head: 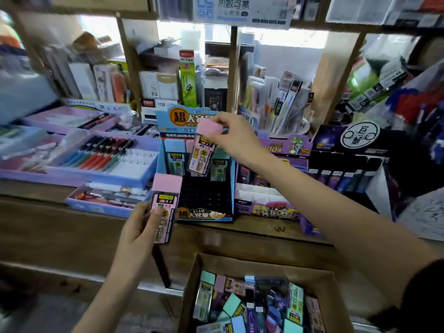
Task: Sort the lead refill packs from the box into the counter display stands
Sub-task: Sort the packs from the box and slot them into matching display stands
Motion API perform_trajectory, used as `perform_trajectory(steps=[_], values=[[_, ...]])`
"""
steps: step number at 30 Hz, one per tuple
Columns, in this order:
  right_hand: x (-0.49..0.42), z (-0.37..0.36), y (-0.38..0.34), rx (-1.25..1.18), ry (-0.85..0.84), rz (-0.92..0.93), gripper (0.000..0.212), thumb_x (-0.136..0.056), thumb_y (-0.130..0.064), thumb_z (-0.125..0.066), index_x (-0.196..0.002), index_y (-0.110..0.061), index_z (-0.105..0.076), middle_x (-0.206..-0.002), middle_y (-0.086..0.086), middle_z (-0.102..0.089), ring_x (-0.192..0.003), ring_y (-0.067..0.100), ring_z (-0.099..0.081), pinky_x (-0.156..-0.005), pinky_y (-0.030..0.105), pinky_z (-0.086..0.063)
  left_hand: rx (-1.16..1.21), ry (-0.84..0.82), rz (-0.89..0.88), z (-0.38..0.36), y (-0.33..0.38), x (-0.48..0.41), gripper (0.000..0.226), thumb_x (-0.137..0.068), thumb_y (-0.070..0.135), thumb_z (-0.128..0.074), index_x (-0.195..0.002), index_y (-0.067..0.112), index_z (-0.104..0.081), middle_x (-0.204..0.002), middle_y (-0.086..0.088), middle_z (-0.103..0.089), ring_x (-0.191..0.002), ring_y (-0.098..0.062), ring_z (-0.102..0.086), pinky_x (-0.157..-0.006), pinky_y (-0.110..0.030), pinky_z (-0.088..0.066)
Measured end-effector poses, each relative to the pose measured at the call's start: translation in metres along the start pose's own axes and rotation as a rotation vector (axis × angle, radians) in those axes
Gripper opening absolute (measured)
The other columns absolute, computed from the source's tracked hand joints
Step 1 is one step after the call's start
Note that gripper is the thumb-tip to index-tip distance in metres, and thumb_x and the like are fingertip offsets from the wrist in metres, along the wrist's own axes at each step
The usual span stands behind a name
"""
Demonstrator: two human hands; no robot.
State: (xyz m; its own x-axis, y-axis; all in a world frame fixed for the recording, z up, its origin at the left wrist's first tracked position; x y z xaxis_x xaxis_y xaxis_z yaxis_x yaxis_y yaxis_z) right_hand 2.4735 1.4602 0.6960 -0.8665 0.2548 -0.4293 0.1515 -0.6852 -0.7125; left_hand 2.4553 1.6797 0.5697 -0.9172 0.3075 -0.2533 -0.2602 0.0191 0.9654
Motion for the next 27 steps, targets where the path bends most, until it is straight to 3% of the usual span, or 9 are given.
perform_trajectory(steps=[5,8,15,20,23,27], values=[[-0.017,-0.033,0.013,0.181,-0.064,-0.004,0.016,-0.084,-0.018,-0.067,-0.092,-0.005,-0.062,-0.090,0.011,-0.064,-0.082,0.022,-0.057,-0.073,0.037,-0.045,0.016,0.029,0.010,0.020,-0.007,-0.002,0.012,-0.094,0.022,-0.049,-0.096,0.022,-0.060,-0.082,0.013,-0.070,-0.069,0.001,-0.063,-0.057,-0.010,-0.048],[-0.017,-0.045,0.017,0.270,-0.108,0.032,0.017,-0.084,-0.019,-0.068,-0.093,-0.006,-0.064,-0.092,0.012,-0.065,-0.081,0.022,-0.055,-0.068,0.033,-0.040,0.037,0.032,0.004,0.026,-0.008,-0.003,0.014,-0.089,0.031,-0.051,-0.092,0.020,-0.060,-0.081,0.007,-0.070,-0.068,-0.003,-0.063,-0.058,-0.013,-0.048],[-0.017,-0.049,0.022,0.347,-0.161,0.054,0.023,-0.083,-0.021,-0.069,-0.102,-0.009,-0.066,-0.100,0.009,-0.066,-0.091,0.024,-0.058,-0.075,0.034,-0.042,0.046,0.019,-0.022,0.030,-0.011,-0.007,0.011,-0.085,0.038,-0.052,-0.090,0.034,-0.061,-0.088,0.011,-0.071,-0.072,-0.001,-0.066,-0.060,-0.012,-0.050],[-0.009,-0.057,0.018,0.516,-0.097,0.193,0.036,-0.081,-0.025,-0.070,-0.110,-0.013,-0.052,-0.111,0.008,-0.062,-0.102,0.025,-0.054,-0.080,0.036,-0.042,0.057,0.022,-0.019,0.028,-0.013,-0.007,0.010,-0.086,0.037,-0.052,-0.091,0.034,-0.060,-0.087,0.010,-0.071,-0.073,-0.002,-0.064,-0.063,-0.014,-0.048],[-0.002,-0.059,0.014,0.686,-0.053,0.332,0.032,-0.084,-0.023,-0.067,-0.109,-0.007,-0.056,-0.110,0.010,-0.055,-0.105,0.027,-0.047,-0.083,0.033,-0.035,0.069,0.024,-0.029,0.026,-0.011,-0.009,0.010,-0.089,0.032,-0.052,-0.093,0.030,-0.061,-0.088,0.011,-0.070,-0.077,0.000,-0.063,-0.065,-0.009,-0.047],[0.003,-0.050,0.000,0.776,0.002,0.355,0.028,-0.093,-0.025,-0.054,-0.113,-0.008,-0.062,-0.115,0.010,-0.051,-0.111,0.027,-0.042,-0.088,0.033,-0.031,0.074,0.002,-0.035,0.017,-0.003,-0.017,0.010,-0.094,0.025,-0.051,-0.096,0.023,-0.060,-0.086,0.002,-0.066,-0.080,-0.002,-0.060,-0.067,-0.007,-0.044]])
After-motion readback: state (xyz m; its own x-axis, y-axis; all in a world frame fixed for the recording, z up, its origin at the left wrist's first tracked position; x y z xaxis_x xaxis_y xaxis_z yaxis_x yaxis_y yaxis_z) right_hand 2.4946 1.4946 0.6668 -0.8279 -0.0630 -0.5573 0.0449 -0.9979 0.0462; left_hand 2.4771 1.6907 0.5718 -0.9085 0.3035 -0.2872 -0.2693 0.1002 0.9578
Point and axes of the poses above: each hand's wrist, its own x-axis away from the middle knuckle, its own z-axis out of the back of the hand, y = z × x, the point moved 7 cm from there along -x, towards the middle knuckle
